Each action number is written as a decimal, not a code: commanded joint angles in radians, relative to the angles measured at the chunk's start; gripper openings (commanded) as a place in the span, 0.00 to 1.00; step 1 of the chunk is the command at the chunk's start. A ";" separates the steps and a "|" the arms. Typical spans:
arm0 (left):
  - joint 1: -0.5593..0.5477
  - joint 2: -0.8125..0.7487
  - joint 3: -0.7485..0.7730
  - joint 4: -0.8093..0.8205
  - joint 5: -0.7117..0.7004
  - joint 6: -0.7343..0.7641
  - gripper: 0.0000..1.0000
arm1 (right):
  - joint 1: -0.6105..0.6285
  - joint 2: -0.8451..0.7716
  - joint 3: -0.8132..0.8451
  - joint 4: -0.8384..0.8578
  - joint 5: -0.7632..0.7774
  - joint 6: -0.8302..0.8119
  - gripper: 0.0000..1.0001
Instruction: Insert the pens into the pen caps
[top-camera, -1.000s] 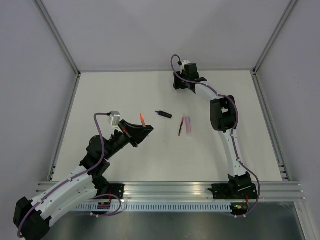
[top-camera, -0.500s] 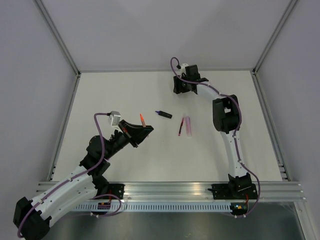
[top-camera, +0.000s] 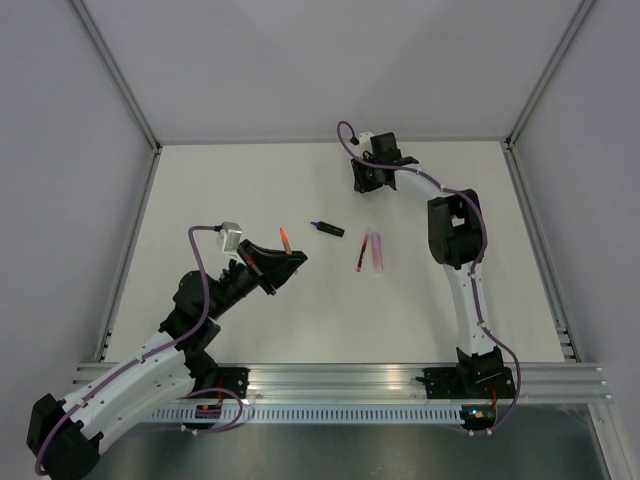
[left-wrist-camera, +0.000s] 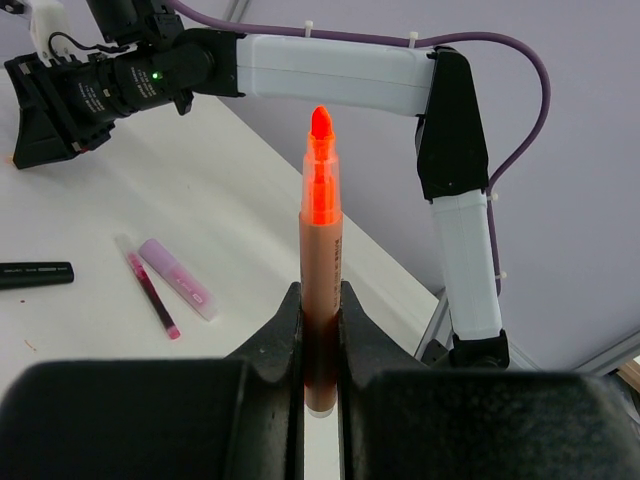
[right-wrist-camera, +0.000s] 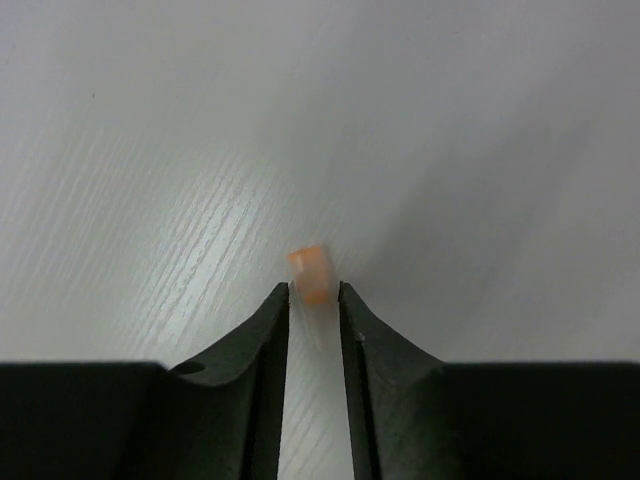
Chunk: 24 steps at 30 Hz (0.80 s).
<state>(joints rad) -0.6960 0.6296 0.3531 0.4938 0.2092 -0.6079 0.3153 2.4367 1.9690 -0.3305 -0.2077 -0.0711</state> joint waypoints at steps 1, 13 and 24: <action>0.000 -0.008 -0.005 0.000 -0.028 0.010 0.03 | 0.021 -0.059 -0.030 -0.048 -0.019 -0.067 0.31; -0.002 0.007 -0.005 -0.008 -0.051 0.022 0.03 | 0.019 -0.129 -0.103 -0.301 0.565 0.330 0.00; -0.002 -0.001 -0.009 -0.020 -0.088 0.037 0.03 | 0.013 -0.539 -0.714 -0.385 0.625 1.201 0.00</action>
<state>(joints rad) -0.6960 0.6388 0.3527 0.4702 0.1577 -0.6064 0.3252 1.9400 1.2976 -0.5880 0.3843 0.7879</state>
